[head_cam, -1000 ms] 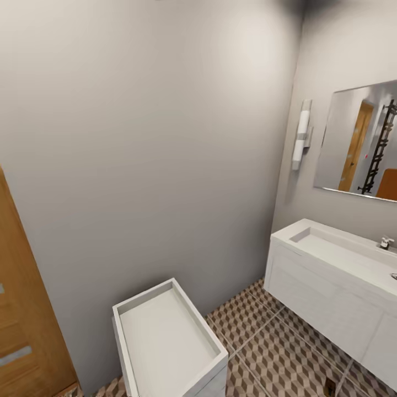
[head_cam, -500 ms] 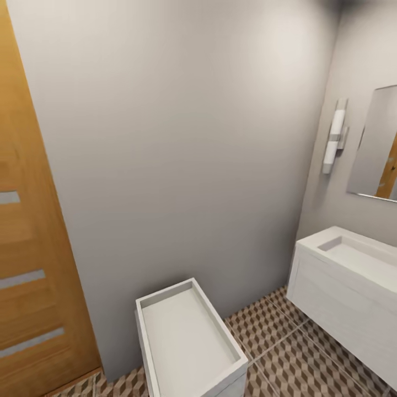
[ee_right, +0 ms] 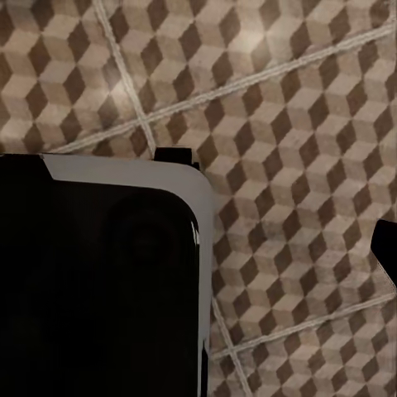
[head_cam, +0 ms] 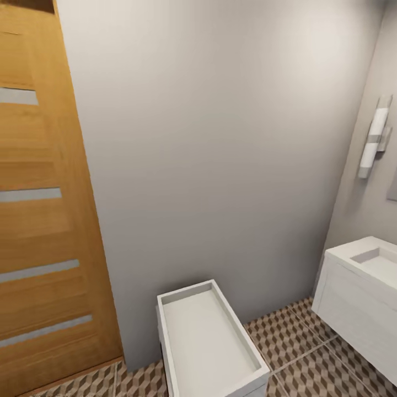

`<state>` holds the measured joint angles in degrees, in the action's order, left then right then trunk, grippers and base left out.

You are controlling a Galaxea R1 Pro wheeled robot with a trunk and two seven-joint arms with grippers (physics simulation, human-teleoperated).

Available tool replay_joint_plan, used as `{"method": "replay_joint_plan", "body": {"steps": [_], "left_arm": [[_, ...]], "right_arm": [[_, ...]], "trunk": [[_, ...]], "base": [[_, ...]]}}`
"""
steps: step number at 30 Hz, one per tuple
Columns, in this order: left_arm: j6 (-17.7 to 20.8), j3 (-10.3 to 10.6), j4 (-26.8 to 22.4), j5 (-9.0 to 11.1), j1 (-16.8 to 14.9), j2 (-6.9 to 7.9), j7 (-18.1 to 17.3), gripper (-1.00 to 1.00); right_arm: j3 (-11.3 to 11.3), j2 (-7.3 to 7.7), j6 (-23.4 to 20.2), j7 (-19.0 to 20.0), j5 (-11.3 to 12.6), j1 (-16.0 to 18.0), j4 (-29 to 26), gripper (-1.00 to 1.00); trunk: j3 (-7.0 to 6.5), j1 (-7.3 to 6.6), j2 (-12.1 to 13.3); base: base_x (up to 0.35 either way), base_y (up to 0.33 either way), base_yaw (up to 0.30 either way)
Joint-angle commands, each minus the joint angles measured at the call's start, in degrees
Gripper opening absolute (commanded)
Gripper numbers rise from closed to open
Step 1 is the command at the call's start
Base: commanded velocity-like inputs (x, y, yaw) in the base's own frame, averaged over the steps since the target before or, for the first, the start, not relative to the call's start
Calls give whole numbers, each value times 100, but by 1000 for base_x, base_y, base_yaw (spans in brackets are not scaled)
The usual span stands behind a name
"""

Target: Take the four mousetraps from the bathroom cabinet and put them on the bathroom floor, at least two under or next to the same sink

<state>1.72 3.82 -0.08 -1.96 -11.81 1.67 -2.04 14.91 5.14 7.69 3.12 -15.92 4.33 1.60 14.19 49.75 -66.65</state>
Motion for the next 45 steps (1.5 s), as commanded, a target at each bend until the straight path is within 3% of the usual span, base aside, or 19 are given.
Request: {"method": "replay_joint_plan", "body": {"steps": [1,14,29,45], "left_arm": [[15,32,-1,-12,-5,-17,-9,100],[9,7,-1,213,-5,-187,17,100],[4,-1,-1,845,-5,-210,19,100],[3,5,-1,940,-5,-211,11,100]], "right_arm": [[49,4,34,13,-44,7,17,100],[53,4,31,13,-37,7,19,100],[56,-4,39,13,-19,7,16,100],[47,1,-13,16,-17,7,16,100]], "trunk": [[4,0,-4],[-41,0,-4],[-108,0,-4],[-153,0,-4]], "base": [[0,0,265],[0,0,265],[0,0,261],[0,0,155]]}}
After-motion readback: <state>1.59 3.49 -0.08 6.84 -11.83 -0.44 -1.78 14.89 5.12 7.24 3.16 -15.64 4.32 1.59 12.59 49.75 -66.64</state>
